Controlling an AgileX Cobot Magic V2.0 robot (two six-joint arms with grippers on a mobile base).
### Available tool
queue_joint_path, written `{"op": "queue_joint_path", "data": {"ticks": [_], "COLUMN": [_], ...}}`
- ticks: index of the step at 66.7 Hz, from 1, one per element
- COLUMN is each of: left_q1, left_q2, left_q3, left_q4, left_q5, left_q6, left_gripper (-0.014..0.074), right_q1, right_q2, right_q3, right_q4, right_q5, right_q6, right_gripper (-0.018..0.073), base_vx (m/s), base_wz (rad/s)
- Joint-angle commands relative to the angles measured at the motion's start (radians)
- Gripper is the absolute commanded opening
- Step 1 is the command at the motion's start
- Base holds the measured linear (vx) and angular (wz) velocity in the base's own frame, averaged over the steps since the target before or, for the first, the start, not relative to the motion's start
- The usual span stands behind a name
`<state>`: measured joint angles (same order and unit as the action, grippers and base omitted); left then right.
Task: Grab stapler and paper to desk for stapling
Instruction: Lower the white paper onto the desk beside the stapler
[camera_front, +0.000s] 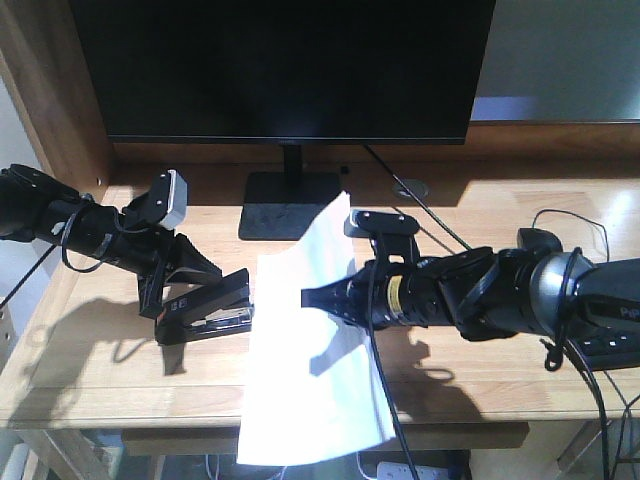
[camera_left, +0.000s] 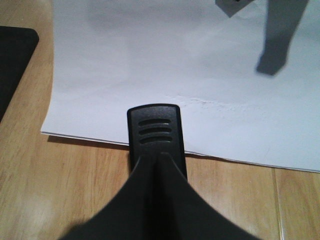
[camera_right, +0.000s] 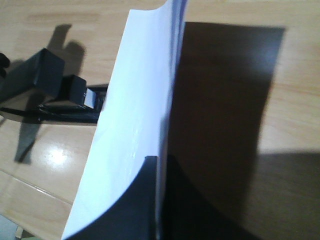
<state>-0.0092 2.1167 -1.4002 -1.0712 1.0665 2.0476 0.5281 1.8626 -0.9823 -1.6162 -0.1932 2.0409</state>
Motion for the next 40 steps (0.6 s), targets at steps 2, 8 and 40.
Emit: {"op": "queue_joint_path", "data": {"ticks": [2, 8, 40], "left_q1": [-0.007, -0.007, -0.007], "left_q2": [-0.060, -0.060, -0.060], "left_q3": [-0.024, -0.024, -0.024], "left_q4": [-0.059, -0.059, -0.059], "left_q5": [0.025, 0.025, 0.025], "left_q6": [-0.011, -0.011, -0.011], "left_gripper": [-0.0008, -0.0008, -0.0008], "right_q1": [-0.001, -0.001, -0.001], "right_q2": [-0.027, -0.009, 0.105], "right_q3": [-0.062, -0.090, -0.159], "right_q4": [0.010, 0.014, 0.163], "right_q5": [-0.045, -0.098, -0.138], "right_q6": [-0.008, -0.007, -0.013], "right_gripper": [-0.0002, -0.0002, -0.0002], "base_vx": [0.00, 0.00, 0.00], "base_wz": [0.00, 0.00, 0.00]}}
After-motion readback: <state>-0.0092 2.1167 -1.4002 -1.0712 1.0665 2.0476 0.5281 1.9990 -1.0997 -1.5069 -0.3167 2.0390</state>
